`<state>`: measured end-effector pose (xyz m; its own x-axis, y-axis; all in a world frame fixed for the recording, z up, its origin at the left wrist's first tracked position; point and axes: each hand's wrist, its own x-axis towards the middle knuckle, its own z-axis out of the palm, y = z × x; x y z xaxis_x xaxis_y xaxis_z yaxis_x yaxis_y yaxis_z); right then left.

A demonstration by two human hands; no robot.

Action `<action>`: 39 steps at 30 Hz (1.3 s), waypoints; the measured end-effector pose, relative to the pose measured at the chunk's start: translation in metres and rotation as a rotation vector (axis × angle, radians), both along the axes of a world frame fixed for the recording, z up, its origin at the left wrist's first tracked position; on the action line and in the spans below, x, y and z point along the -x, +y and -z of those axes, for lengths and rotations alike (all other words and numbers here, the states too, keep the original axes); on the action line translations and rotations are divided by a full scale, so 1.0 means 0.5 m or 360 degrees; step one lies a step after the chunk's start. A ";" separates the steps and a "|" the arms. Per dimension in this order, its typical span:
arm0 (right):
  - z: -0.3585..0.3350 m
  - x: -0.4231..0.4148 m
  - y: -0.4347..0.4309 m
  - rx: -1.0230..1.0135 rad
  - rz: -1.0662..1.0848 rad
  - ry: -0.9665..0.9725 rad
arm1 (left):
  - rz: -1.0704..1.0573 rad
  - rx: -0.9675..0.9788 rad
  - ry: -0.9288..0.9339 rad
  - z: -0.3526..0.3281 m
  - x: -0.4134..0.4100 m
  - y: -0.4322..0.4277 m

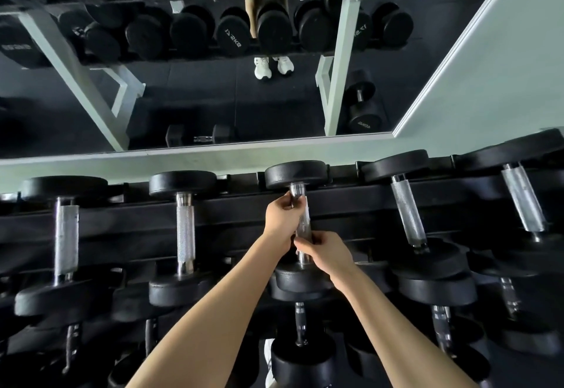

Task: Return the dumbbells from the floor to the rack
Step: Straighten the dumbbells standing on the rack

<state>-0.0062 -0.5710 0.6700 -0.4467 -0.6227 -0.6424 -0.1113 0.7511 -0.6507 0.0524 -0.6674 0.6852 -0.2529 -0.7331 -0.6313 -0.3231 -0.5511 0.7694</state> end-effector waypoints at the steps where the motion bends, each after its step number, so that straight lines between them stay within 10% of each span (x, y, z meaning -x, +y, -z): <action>1: 0.000 0.000 0.000 0.0000 0.0003 0.0002 | 0.0014 -0.0005 -0.0004 -0.002 -0.001 -0.001; 12: -0.045 0.000 0.017 0.0081 0.0112 0.0071 | 0.0087 0.0043 -0.0048 -0.005 -0.012 -0.003; 16: -0.089 0.056 0.087 0.0158 0.0263 0.0419 | -0.0077 0.0484 -0.0518 -0.055 -0.028 0.023; 22: -0.107 0.229 0.194 0.0142 0.0539 0.0903 | 0.0186 0.0632 -0.0228 -0.086 0.059 0.102; 31: -0.031 0.376 0.154 -0.0185 -0.0387 0.0315 | 0.0205 -0.0176 0.0046 -0.010 0.318 0.161; 39: 0.015 0.416 0.173 0.0056 -0.0148 -0.0074 | -0.0099 -0.0271 0.0075 -0.022 0.382 0.170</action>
